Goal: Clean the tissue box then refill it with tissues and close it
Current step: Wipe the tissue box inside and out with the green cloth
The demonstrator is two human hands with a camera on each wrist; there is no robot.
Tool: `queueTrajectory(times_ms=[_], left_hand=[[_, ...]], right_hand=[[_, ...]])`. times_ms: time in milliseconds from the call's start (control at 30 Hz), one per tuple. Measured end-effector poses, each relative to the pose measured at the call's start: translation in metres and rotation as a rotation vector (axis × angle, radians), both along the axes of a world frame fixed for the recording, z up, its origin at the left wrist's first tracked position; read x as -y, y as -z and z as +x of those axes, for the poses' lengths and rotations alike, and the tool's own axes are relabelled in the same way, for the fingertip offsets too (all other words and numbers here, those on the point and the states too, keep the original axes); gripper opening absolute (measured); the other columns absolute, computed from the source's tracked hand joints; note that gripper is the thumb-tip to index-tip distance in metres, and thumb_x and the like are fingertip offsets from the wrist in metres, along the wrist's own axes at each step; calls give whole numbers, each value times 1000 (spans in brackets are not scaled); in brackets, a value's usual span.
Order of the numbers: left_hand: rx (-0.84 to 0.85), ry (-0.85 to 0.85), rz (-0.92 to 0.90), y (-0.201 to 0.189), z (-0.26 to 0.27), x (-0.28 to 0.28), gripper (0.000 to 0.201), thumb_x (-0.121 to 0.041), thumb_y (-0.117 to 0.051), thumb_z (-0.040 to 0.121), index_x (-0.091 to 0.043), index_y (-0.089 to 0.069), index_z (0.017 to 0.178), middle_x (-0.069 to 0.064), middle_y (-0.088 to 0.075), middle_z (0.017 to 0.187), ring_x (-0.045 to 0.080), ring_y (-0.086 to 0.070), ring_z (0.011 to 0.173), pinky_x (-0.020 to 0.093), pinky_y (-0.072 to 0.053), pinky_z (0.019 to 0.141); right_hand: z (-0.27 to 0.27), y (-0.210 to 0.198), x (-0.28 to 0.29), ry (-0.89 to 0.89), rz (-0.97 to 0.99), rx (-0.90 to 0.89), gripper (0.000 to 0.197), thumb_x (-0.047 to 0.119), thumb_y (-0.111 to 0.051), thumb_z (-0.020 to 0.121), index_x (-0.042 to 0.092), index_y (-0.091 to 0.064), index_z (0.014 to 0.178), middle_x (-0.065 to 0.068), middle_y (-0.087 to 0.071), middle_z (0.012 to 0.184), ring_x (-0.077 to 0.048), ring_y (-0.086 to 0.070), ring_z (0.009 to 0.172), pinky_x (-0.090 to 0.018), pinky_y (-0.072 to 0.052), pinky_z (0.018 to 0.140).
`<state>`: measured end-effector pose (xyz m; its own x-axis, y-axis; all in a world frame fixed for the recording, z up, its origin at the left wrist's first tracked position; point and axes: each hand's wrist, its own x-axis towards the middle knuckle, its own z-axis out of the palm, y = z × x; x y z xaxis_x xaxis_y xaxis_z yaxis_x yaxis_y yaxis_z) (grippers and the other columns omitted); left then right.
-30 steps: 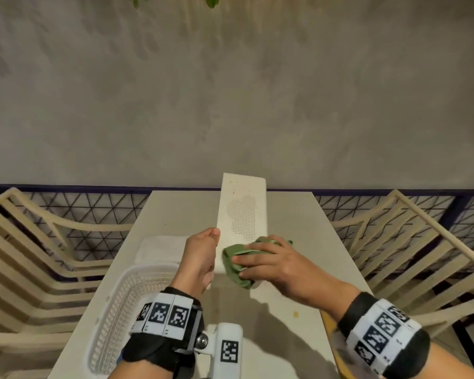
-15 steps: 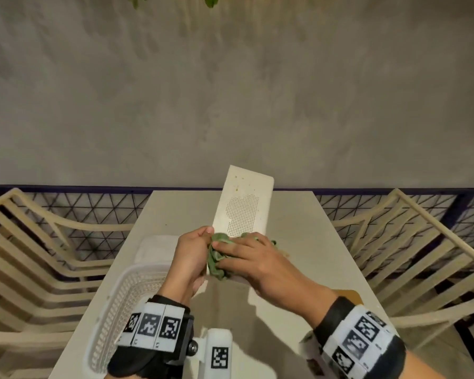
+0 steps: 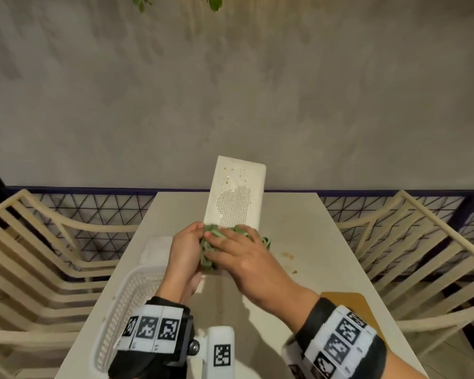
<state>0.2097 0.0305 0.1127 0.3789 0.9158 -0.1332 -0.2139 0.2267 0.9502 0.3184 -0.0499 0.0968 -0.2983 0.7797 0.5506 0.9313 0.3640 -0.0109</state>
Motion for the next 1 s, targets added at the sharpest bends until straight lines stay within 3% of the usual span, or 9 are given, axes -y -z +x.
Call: queueTrajectory(times_ms=[67, 200, 300, 433, 567, 667, 733, 867, 1000], left_hand=[[41, 39, -27, 0, -3, 1, 30, -2, -36, 92, -10, -53, 69, 8, -61, 63, 17, -58, 53, 23, -50, 49], [48, 18, 4, 1, 2, 7, 31, -2, -36, 93, -9, -59, 74, 6, -65, 67, 16, -60, 62, 25, -52, 56], [59, 41, -21, 0, 0, 8, 31, -2, -38, 93, -10, -55, 68, 5, -64, 60, 15, -59, 54, 27, -50, 54], [-31, -14, 70, 6, 4, 12, 30, -11, -37, 97, -8, -58, 76, 12, -62, 73, 22, -55, 65, 28, -45, 57], [-63, -45, 171, 7, 8, 10, 32, -10, -39, 96, -8, -64, 77, 8, -67, 73, 21, -61, 68, 21, -49, 55], [-9, 62, 231, 10, 5, 13, 24, 1, -45, 90, -10, -66, 86, 13, -69, 88, 24, -63, 84, 30, -51, 71], [58, 188, 283, 15, -2, 12, 26, 3, -51, 87, -15, -65, 101, 9, -71, 99, 21, -65, 92, 26, -53, 74], [122, 344, 367, 17, -16, 8, 54, -19, -68, 70, -12, -53, 121, -2, -69, 112, 9, -64, 104, 19, -51, 80], [165, 367, 377, 10, -22, 4, 53, -5, -67, 70, -14, -52, 120, -9, -69, 112, 2, -62, 105, 13, -48, 81]], right_hand=[[15, 0, 5, -71, -42, 33, 33, 19, -45, 86, 18, -68, 109, -2, -62, 127, -24, -55, 116, -39, -32, 98], [16, -12, 1, 68, -3, -42, 35, 24, -43, 84, 17, -71, 104, -4, -66, 120, -26, -62, 109, -41, -43, 95], [15, 2, 8, -53, -36, -32, 33, 24, -45, 86, 17, -69, 107, -3, -64, 124, -25, -58, 114, -40, -34, 98], [37, -8, 2, 105, -6, -199, 34, 28, -47, 82, 17, -71, 104, -4, -66, 121, -24, -61, 111, -48, -45, 90], [13, 6, 6, -17, -61, -167, 34, 27, -47, 83, 19, -69, 107, -1, -62, 127, -21, -53, 119, -34, -29, 97], [29, -1, 6, 29, -56, -259, 34, 30, -47, 85, 20, -67, 111, 0, -59, 131, -18, -48, 123, -31, -26, 97], [31, -3, 5, 25, -48, -266, 34, 30, -46, 86, 22, -65, 113, 1, -57, 133, -17, -46, 125, -32, -26, 99], [45, -15, -7, -6, -39, -282, 31, 27, -53, 87, 23, -63, 116, 2, -52, 137, -19, -44, 129, -44, -33, 100], [26, -26, -15, 36, 39, -262, 36, 25, -48, 84, 17, -67, 113, -2, -57, 132, -23, -49, 124, -40, -30, 100]])
